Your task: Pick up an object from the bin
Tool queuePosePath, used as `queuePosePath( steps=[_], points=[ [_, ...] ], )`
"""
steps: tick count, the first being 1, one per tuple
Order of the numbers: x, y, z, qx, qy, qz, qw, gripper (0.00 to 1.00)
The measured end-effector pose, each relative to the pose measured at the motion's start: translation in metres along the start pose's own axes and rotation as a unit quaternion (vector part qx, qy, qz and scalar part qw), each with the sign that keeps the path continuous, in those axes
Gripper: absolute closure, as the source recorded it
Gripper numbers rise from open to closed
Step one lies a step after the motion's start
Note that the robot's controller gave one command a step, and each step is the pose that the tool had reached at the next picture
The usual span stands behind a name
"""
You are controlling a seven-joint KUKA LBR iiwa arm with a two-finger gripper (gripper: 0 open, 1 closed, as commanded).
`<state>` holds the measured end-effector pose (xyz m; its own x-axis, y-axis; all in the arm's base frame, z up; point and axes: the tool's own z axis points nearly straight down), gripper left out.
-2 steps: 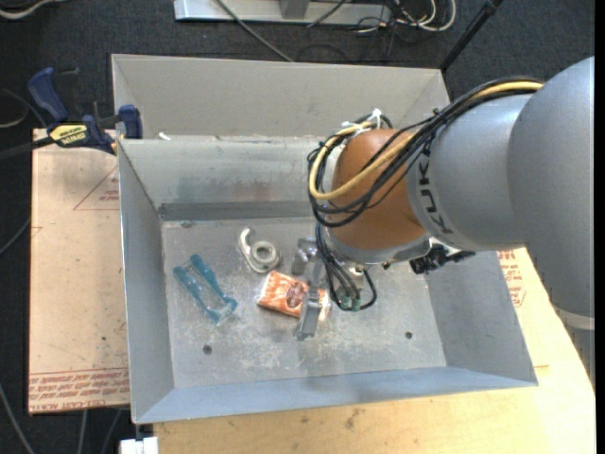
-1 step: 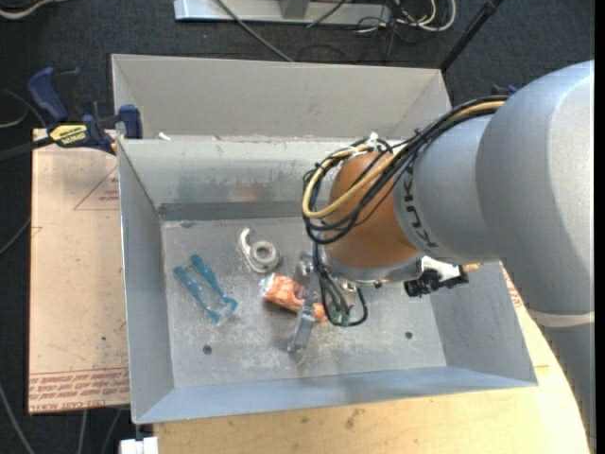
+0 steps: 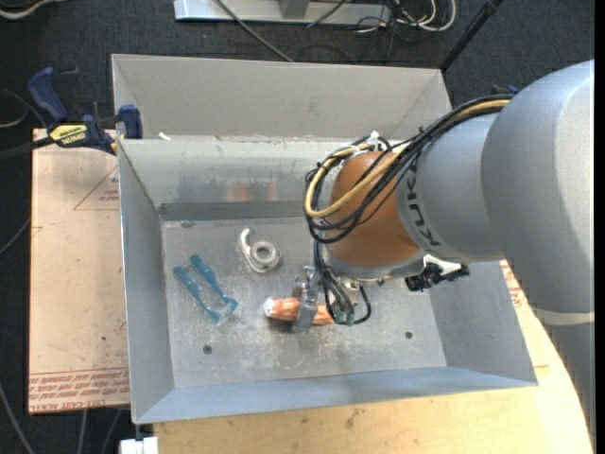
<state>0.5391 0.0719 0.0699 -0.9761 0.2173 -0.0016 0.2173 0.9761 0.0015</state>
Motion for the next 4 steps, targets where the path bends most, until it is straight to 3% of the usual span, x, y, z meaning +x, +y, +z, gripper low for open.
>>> queuePosePath(
  steps=[2, 3, 4],
  points=[
    [0.001, -0.001, -0.004, 0.001, 0.0024, -0.006, 1.0, 1.0],
    [0.003, -0.001, -0.024, 0.002, 0.0053, -0.005, 1.0, 1.0],
    [0.001, -0.001, -0.045, 0.0, 0.0014, -0.005, 1.0, 1.0]
  ],
)
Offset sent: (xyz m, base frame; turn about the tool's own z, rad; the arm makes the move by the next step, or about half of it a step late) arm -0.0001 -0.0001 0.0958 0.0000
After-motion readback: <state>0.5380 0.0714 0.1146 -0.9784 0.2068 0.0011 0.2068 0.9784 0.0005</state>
